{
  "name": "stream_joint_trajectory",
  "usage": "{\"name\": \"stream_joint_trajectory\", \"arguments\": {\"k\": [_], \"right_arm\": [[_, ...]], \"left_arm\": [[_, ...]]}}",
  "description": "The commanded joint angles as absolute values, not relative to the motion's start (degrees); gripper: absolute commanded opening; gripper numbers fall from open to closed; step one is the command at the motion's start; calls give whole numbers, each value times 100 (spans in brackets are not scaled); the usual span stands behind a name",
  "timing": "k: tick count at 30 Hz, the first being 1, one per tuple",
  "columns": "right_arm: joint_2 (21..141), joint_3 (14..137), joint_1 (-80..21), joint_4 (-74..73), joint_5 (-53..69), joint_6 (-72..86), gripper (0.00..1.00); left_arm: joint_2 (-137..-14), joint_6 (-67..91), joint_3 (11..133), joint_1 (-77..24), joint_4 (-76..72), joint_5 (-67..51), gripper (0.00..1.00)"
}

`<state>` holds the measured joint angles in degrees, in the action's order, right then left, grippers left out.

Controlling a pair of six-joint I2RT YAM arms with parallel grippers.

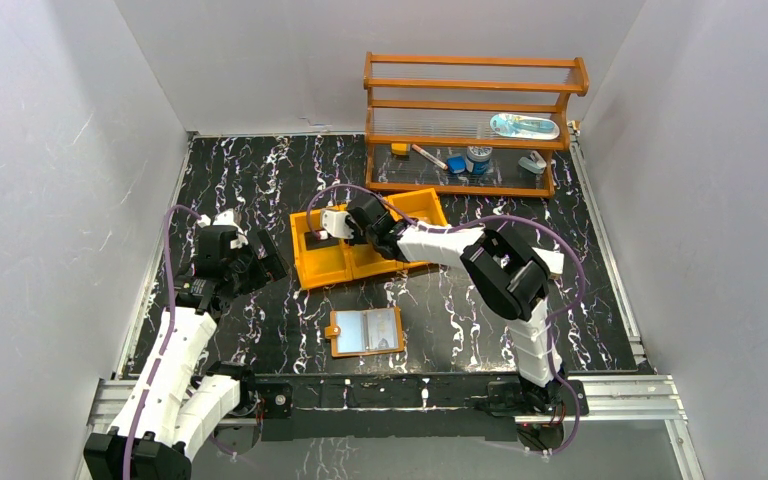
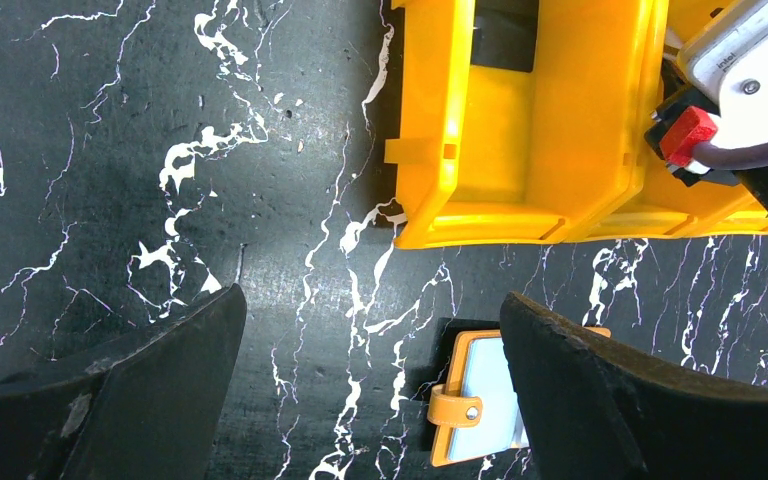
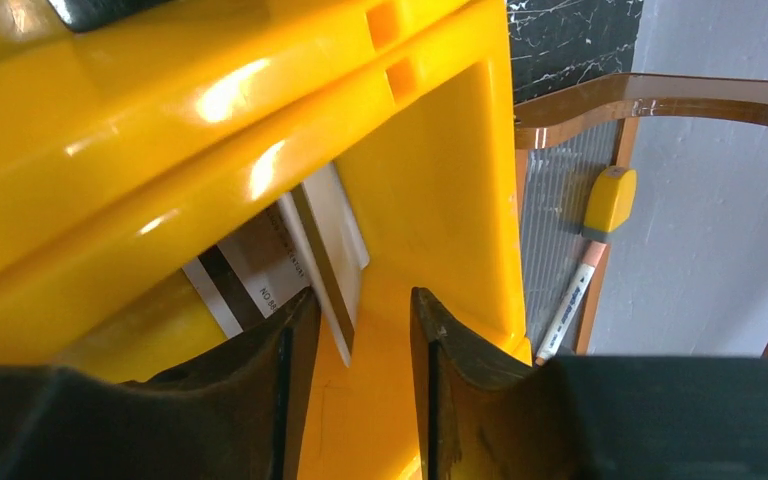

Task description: Take the credit cards out of the card holder

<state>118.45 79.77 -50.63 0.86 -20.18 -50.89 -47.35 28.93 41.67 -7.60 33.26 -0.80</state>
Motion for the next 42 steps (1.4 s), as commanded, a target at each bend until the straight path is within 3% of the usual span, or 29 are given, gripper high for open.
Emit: {"name": "stream_joint_trajectory", "arguments": {"k": [1, 18, 20, 26, 34, 42], "right_arm": [[11540, 7832, -5078, 207, -1876, -4875, 49], [10774, 7889, -5067, 378, -1661, -3175, 56], [10461, 7837, -5068, 336, -1707, -2470, 57], [9284, 7375, -5071, -673, -1731, 858, 75], [8340, 6203, -5071, -2038, -368, 3794, 71], [7066, 4005, -5070, -580, 642, 5997, 61]], "left_arm": [[-4657, 2812, 4229, -730, 3340, -58, 98], [-4710, 2812, 4226, -733, 3318, -122, 98], [-4709, 2807, 4219, -726, 3311, -143, 98], [-4743, 2729, 4171, -732, 3196, -447, 98], [-5001, 2500, 3940, -743, 2746, -1807, 90], [-5630, 2583, 4320, -1115, 2947, -3638, 77]]}}
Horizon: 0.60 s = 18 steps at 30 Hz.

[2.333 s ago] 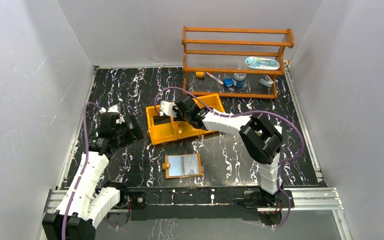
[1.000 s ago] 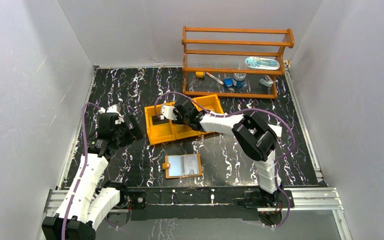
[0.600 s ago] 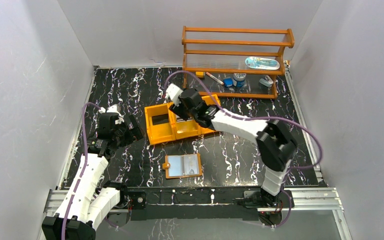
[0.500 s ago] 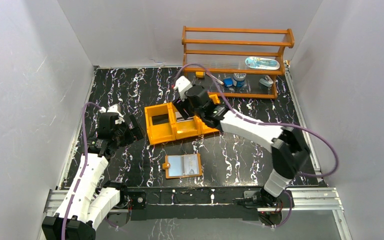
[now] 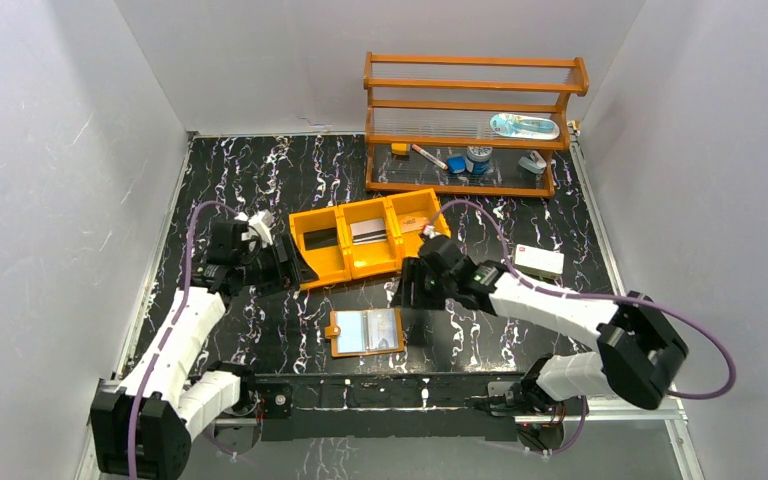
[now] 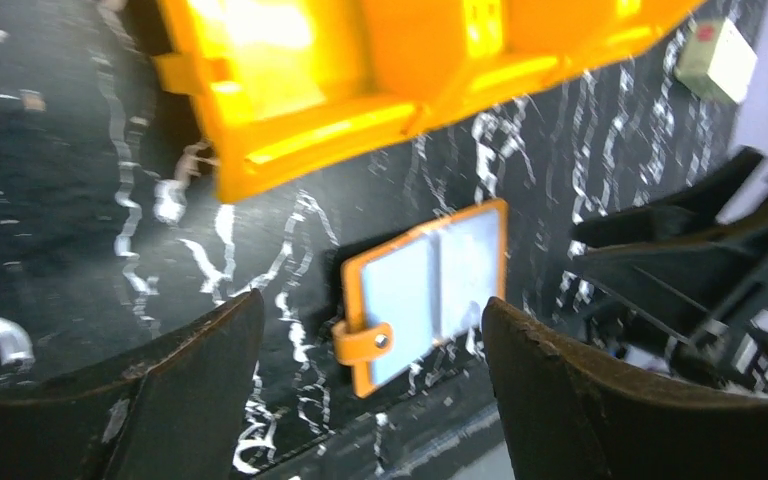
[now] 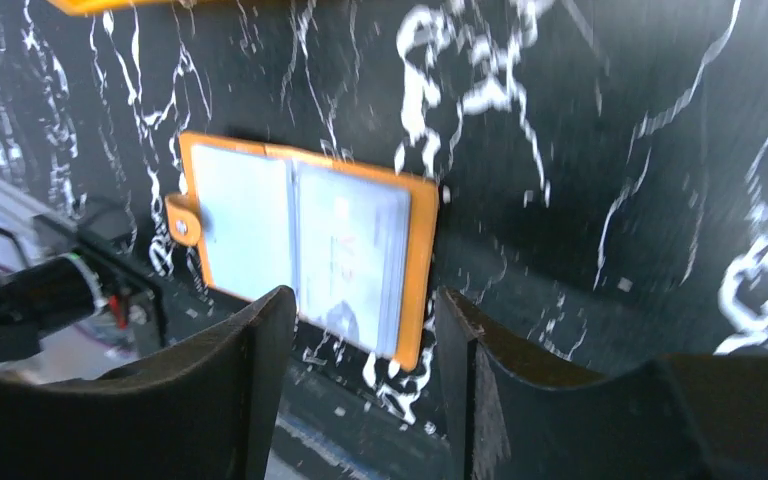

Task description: Take the credit cards out of the card holder

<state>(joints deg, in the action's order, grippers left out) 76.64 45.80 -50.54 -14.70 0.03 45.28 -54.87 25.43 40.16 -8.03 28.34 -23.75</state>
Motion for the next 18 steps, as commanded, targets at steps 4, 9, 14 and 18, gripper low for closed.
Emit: {"name": "stream_joint_trajectory", "arguments": {"k": [4, 9, 14, 18], "right_arm": [[6917, 3619, -5075, -422, 620, 6271, 58], [7118, 3657, -5080, -467, 729, 6293, 56], [7219, 3526, -5075, 0, 918, 6433, 49], [7445, 3533, -5079, 140, 1110, 6469, 49]], "left_arm": [[-5962, 2809, 4670, -2495, 3033, -2822, 78], [-6607, 3293, 4593, -3375, 2993, -2328, 75], [-6911, 3469, 4702, -3792, 2804, -2305, 71], [-7306, 3524, 4774, -3957, 2814, -2123, 62]]}}
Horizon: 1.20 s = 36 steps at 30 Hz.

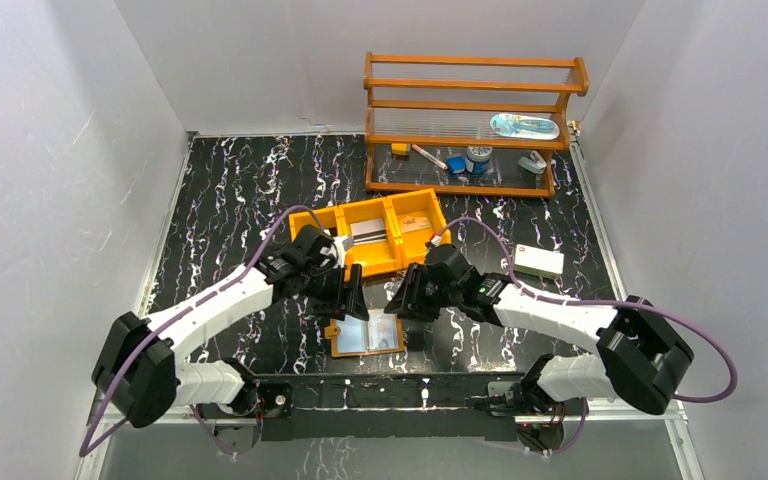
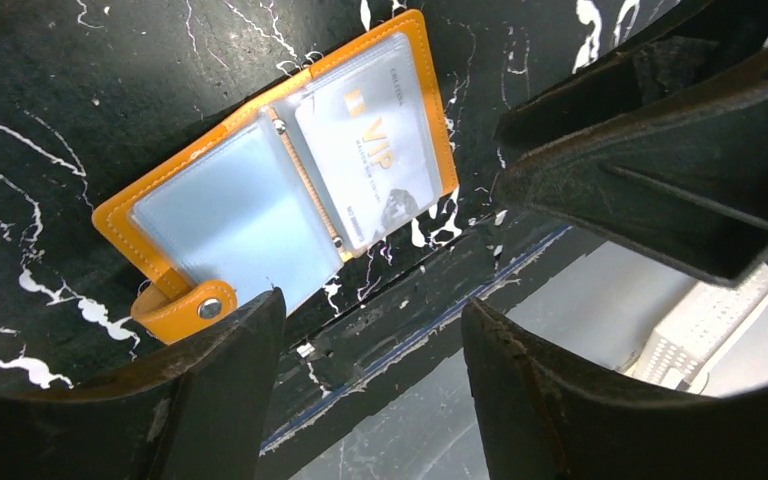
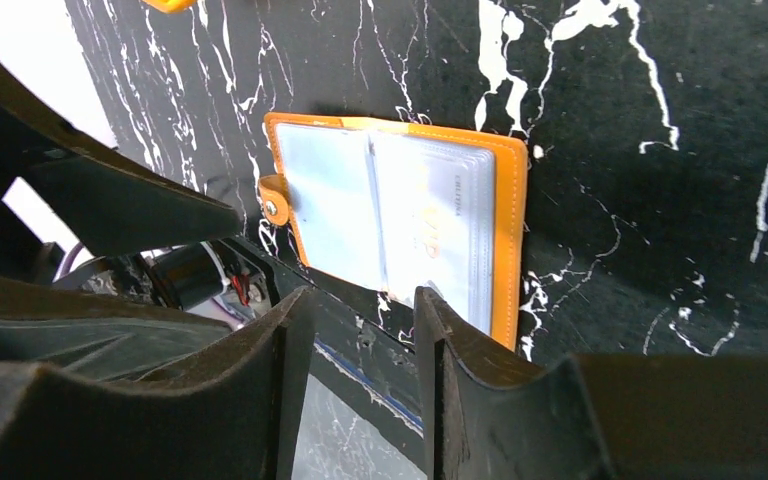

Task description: Take the credit cards out of the card holder

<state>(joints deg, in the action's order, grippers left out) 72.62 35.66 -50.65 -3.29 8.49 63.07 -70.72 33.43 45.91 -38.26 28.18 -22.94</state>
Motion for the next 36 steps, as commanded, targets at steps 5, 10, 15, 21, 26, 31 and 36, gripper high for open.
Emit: {"name": "stream_joint_trajectory", "arguments": {"k": [5, 10, 15, 21, 26, 31, 36], "right_arm": [[7718, 3552, -5078, 201, 1331, 6470, 49], [7980, 3555, -5080, 176, 1440, 6453, 49], [8208, 3586, -5080, 152, 1538, 6405, 49], [8308, 3558, -5078, 145, 1547, 6377, 49], [8373, 3573, -5081, 204, 1635, 6375, 47], [8323, 3682, -5089, 145, 1652, 6310, 47], [8366, 3744, -5115, 44, 1593, 6233, 47]], "left_arm": [[-7505, 3660, 4493, -3998, 2717, -2011, 60], [-7705, 3585, 4329, -4001, 2733, -1984, 58], [-7697, 3698, 3984, -3999, 2738, -1764, 55], [-7672, 3731, 3657, -4001, 2653, -1659, 52], [-7661, 3753, 3564, -4000, 2545, -1731, 48], [-7657, 3787, 3530, -3995, 2450, -1763, 43], [-7701, 3805, 3514, -3995, 2383, -1821, 40]]}}
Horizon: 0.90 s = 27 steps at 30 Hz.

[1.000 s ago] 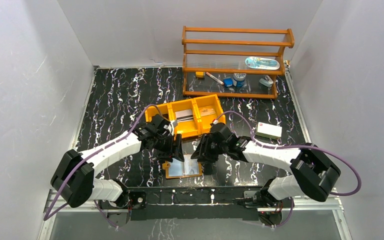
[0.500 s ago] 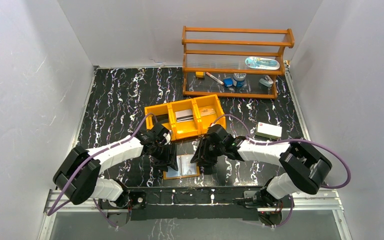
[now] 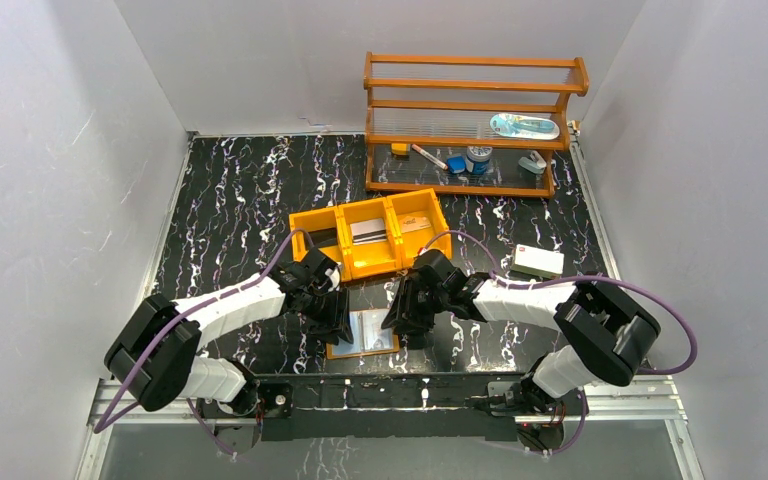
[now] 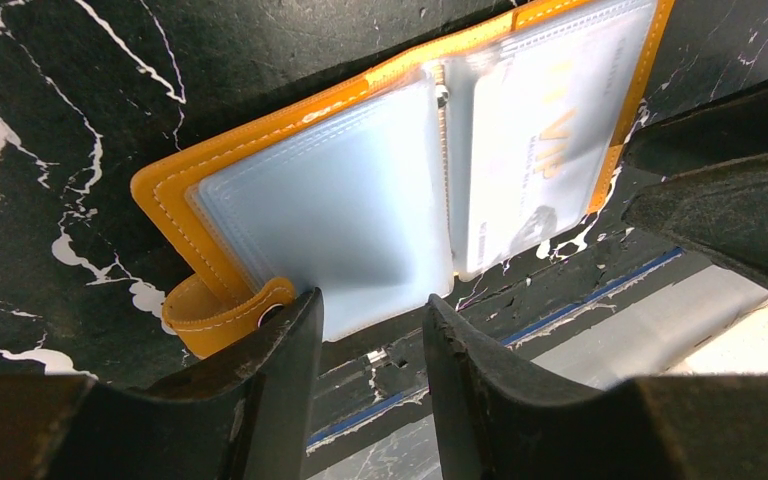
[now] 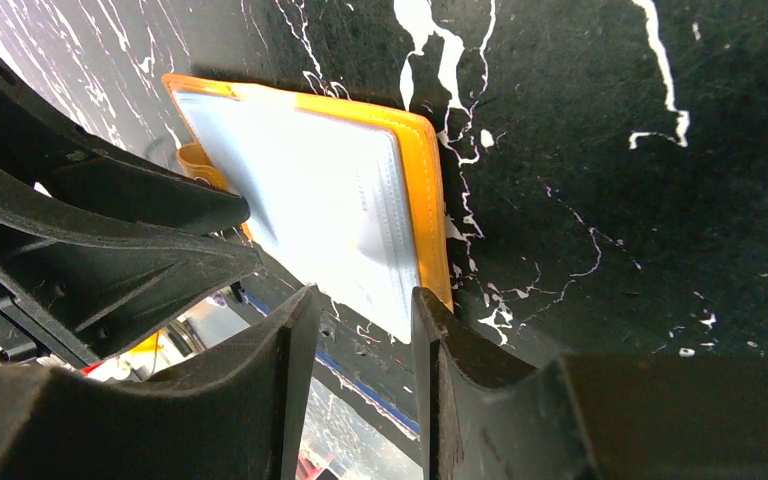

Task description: Take the credit cards out of the card holder

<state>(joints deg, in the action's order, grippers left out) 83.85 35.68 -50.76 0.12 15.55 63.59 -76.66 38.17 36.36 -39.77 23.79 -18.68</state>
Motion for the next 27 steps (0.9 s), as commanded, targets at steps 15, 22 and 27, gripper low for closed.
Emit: {"name": "stream_joint_trajectory", "arguments": {"k": [15, 22, 27], "right_arm": [[8475, 4079, -5238, -322, 1406, 6042, 47], [8281, 4308, -5238, -750, 1142, 5884, 49], [8356, 4246, -5244, -265, 1560, 5966, 47]], "left_arm": [[-7524, 3867, 3505, -3999, 2420, -1783, 42], [-6754, 3906, 3735, -3994, 2588, -1420, 60], [-6919, 3878, 3703, -3999, 2689, -1398, 61]]}}
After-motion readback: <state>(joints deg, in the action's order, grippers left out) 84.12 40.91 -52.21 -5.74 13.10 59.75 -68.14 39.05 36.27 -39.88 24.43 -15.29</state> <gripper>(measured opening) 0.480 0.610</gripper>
